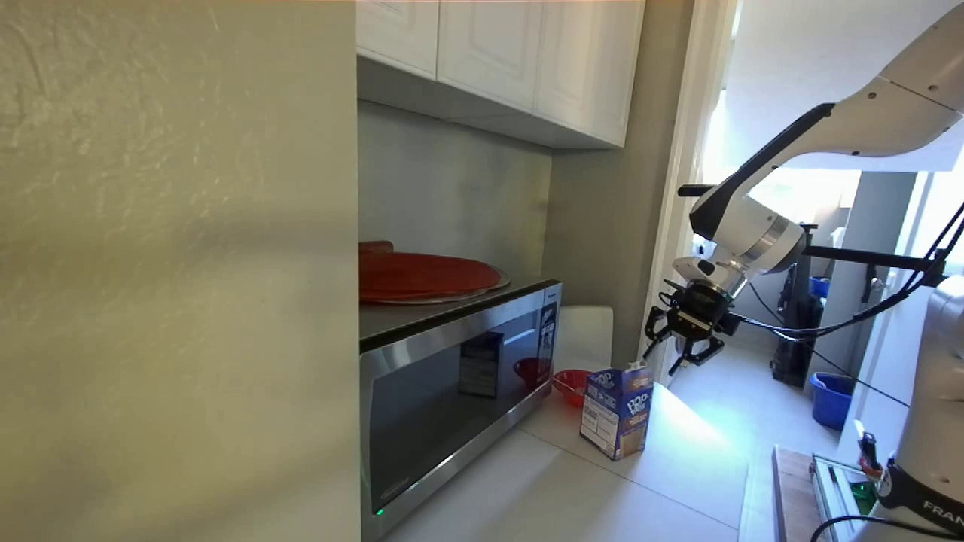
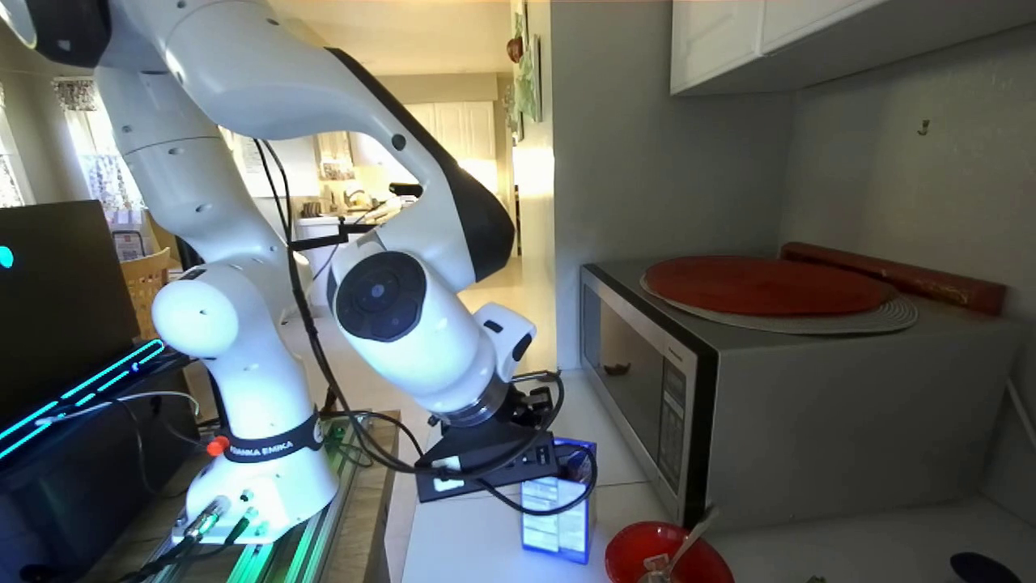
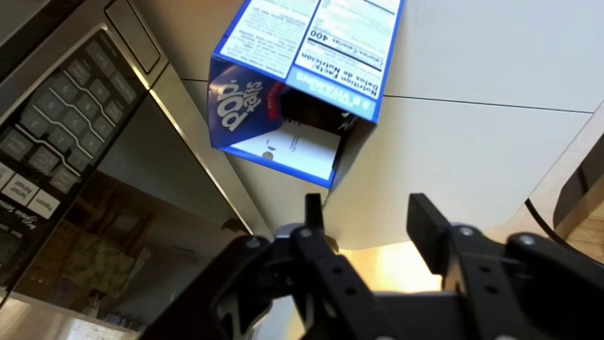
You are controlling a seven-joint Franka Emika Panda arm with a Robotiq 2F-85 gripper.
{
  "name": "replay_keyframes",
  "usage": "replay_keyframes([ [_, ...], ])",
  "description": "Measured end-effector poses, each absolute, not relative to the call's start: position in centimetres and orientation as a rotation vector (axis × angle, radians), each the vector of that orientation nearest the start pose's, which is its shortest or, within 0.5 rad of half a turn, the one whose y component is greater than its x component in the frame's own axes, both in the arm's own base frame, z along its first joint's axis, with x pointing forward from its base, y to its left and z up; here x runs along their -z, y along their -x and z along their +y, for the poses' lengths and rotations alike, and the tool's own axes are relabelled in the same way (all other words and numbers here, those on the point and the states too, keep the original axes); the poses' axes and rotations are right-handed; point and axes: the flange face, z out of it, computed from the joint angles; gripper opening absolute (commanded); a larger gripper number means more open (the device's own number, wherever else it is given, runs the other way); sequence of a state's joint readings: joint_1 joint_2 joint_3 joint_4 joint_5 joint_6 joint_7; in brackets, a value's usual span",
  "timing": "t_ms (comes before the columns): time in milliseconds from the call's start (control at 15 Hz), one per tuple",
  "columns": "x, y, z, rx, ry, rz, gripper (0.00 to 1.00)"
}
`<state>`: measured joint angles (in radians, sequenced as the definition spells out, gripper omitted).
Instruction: Open the blue box.
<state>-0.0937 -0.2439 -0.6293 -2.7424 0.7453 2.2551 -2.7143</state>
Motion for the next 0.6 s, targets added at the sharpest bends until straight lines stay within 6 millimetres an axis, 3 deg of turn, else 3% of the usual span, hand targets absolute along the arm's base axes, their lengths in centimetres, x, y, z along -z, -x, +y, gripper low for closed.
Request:
replay_keyframes([
  [133, -26.6, -29.0, -21.8, 0.967, 2.084, -1.810, 0.96],
  [200, -26.6, -28.8, -22.1, 0.955, 2.112, -1.781, 0.99],
  [400, -27.9, -29.2, -23.3, 0.884, 2.308, -1.643, 1.00],
  [600, -29.9, -29.9, -23.4, 0.810, 2.488, -1.485, 1.00],
])
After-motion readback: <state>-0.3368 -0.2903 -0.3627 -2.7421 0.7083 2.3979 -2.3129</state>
